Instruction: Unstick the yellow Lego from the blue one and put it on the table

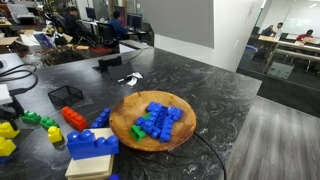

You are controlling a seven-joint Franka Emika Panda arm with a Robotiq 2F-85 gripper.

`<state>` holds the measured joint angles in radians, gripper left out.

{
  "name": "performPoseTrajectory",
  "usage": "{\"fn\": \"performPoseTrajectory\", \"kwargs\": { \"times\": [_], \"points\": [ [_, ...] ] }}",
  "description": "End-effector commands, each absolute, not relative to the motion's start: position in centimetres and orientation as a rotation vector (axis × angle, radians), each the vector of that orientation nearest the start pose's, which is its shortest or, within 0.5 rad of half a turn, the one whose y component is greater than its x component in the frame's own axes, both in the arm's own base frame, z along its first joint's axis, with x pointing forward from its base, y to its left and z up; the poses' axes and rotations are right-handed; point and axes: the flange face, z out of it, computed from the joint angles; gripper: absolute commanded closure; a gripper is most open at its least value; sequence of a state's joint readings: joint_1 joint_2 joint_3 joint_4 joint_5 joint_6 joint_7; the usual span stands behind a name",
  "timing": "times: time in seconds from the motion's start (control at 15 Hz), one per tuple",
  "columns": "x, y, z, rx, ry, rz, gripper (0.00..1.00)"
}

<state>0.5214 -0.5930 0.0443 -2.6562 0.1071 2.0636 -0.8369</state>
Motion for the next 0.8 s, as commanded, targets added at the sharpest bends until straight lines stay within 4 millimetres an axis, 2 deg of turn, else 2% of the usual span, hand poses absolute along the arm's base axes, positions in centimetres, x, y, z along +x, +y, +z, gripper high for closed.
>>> {"fn": "performPoseTrajectory", "kwargs": {
  "times": [0.0,0.27,0.53,0.73],
  "points": [
    [29.9,19.6,42.6,-2.400,-1.920,-0.017,0.00],
    [29.9,19.6,42.7,-2.395,-1.926,-0.021,0.00],
    [29.8,22.3,41.6,-2.312,-2.103,0.041,0.00],
    [29.3,24.1,39.6,-2.263,-2.207,0.105,0.00]
  ]
}}
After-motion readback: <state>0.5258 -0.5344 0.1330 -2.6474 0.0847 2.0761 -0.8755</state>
